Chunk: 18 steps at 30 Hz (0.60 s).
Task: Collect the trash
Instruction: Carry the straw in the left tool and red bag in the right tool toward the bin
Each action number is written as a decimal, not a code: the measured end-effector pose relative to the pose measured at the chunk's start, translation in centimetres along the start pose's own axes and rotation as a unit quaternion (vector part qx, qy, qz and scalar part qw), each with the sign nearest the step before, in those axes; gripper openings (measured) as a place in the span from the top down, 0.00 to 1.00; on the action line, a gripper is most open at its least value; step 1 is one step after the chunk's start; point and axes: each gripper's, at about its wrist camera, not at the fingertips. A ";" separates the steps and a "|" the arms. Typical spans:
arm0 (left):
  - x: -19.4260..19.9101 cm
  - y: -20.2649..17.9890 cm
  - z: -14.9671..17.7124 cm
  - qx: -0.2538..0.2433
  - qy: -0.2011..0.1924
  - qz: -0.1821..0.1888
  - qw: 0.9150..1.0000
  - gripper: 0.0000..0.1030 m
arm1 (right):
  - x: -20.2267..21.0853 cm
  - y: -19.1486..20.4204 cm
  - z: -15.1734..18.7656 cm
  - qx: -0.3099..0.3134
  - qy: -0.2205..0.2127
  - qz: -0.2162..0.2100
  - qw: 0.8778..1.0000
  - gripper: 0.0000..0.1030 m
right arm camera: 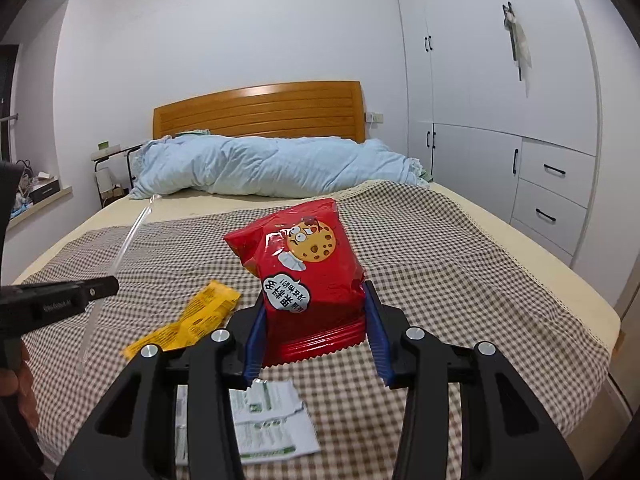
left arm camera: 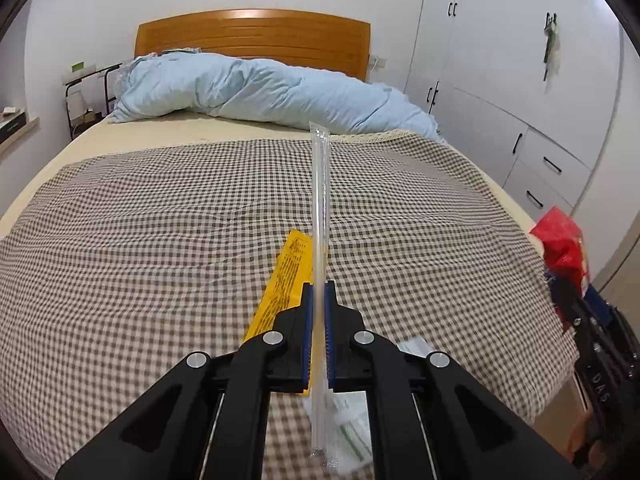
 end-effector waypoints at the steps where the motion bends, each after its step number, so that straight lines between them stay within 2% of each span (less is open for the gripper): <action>1: 0.7 0.2 0.3 0.000 -0.003 0.002 1.000 0.97 | 0.6 0.4 0.3 0.005 -0.004 0.000 1.000 0.58; 14: 8.6 1.8 4.0 0.006 -0.039 0.039 0.998 0.97 | 7.6 3.0 2.3 0.039 -0.027 -0.011 0.999 0.58; 18: 10.7 1.8 5.2 -0.005 -0.055 0.038 0.998 0.97 | 9.7 3.6 2.8 0.043 -0.034 -0.011 0.998 0.58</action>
Point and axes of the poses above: each gripper's, at about its wrist camera, not at the fingertips, and x roughly against the way its jaws point, y to its left, z to its underside, and after that the axes turned 4 degrees about -z, right-handed
